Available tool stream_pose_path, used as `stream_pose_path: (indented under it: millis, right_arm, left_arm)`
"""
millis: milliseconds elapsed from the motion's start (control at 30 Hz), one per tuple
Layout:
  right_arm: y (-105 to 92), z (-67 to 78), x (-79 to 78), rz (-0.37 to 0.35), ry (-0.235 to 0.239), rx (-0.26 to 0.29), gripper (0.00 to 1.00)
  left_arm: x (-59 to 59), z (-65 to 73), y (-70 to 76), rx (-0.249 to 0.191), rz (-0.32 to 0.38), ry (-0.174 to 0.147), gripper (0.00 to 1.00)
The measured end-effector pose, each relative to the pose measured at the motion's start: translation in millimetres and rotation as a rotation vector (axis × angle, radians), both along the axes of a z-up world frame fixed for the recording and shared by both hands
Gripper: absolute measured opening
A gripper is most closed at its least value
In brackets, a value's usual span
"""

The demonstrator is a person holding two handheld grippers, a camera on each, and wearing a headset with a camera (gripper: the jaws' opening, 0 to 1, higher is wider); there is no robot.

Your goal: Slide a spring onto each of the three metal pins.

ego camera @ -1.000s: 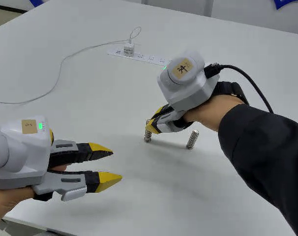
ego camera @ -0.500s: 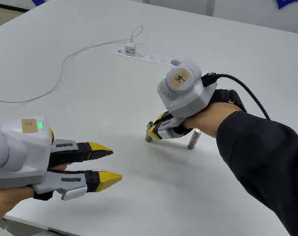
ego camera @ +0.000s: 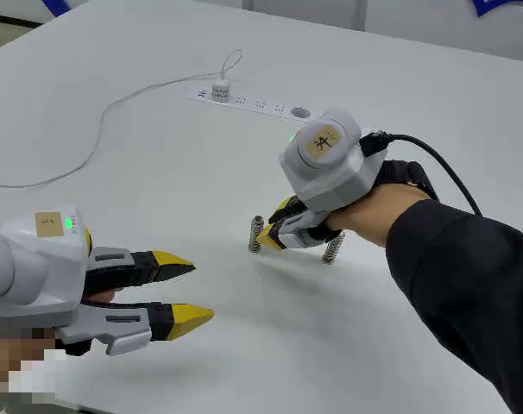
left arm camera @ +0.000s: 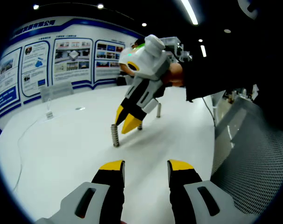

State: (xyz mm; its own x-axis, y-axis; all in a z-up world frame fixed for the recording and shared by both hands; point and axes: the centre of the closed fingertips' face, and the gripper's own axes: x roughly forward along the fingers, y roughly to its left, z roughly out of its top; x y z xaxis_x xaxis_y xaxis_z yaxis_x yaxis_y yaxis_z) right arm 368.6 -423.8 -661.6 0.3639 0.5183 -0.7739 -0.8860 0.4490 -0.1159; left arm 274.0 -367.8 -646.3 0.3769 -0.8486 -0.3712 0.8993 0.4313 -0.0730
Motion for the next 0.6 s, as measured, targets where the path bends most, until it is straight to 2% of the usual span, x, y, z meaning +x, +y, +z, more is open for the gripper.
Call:
stream_pose_path:
  millis: [367, 600]
  right_arm:
    - [-10.0, 16.6, -7.3, -0.015, -0.041, 0.045, 0.22]
    - [-17.6, 28.1, -17.2, -0.033, -0.062, 0.076, 0.22]
  left_arm:
    - [0.8, 2.0, -2.3, 0.003, 0.001, -0.002, 0.41]
    - [1.5, 4.4, -5.0, 0.003, -0.006, -0.008, 0.42]
